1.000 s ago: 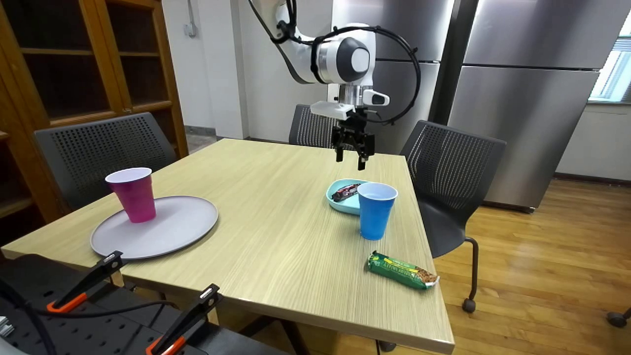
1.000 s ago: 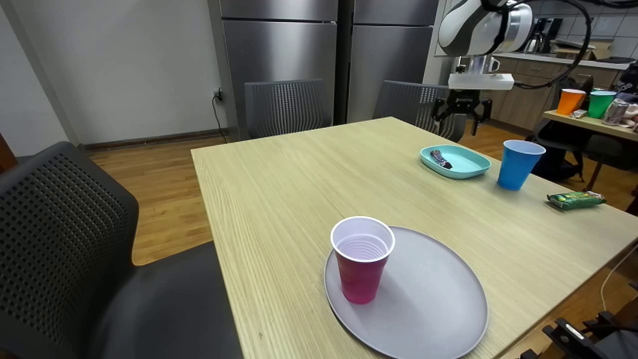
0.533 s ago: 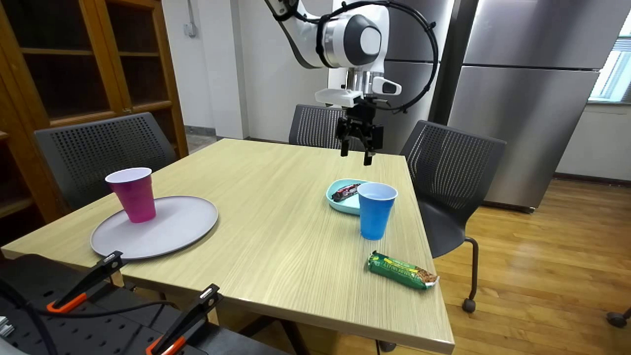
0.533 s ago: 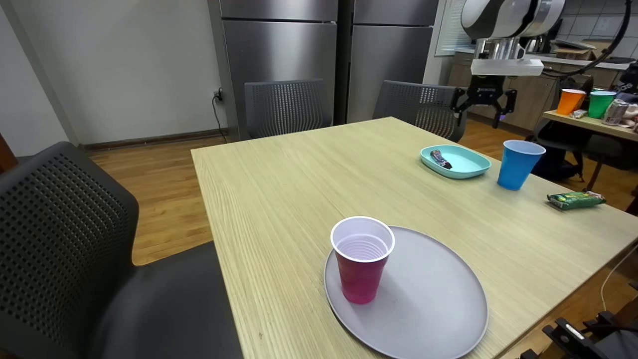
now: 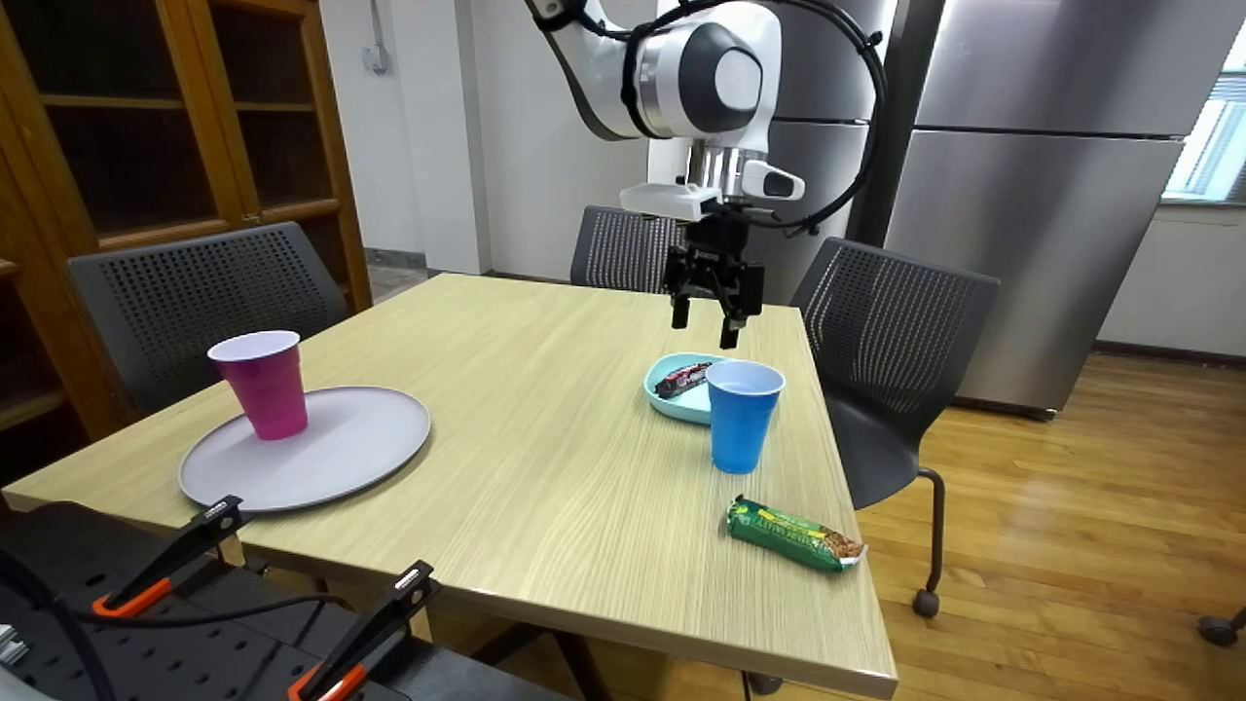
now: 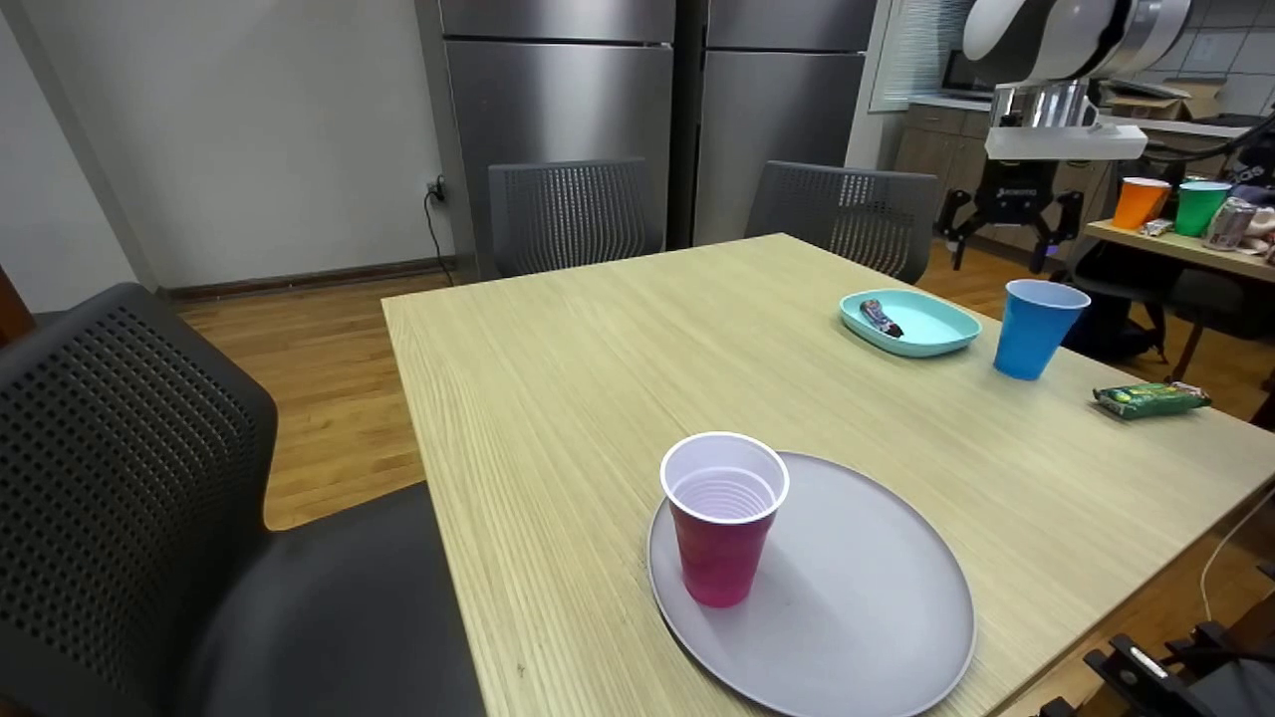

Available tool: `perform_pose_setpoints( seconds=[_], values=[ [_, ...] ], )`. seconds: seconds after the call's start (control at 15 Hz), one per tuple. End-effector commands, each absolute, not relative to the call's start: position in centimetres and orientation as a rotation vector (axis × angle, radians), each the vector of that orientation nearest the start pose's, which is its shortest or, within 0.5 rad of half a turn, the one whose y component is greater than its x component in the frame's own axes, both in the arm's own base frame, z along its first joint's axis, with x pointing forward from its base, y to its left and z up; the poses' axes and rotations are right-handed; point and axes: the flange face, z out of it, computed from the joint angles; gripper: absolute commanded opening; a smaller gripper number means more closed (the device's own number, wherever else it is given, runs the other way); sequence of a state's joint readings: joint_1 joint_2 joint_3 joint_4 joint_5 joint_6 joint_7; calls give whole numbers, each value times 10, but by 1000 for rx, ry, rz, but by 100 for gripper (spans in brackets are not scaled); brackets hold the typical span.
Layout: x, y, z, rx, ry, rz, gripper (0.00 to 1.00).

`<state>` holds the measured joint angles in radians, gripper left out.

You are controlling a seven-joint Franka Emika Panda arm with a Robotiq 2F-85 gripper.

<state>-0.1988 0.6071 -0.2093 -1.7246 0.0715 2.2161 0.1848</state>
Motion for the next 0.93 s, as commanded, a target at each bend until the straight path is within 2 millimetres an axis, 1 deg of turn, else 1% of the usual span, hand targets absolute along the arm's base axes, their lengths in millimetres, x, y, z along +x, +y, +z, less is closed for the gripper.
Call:
perform_pose_setpoints(
  seconds=[0.0, 0.53, 0.67, 0.87],
  values=[
    [597, -249, 235, -3055, 954, 130, 100],
    [609, -250, 205, -3062, 950, 105, 100],
    [612, -250, 194, -3059, 934, 91, 100],
    [614, -248, 183, -3060, 915, 83, 100]
  ],
)
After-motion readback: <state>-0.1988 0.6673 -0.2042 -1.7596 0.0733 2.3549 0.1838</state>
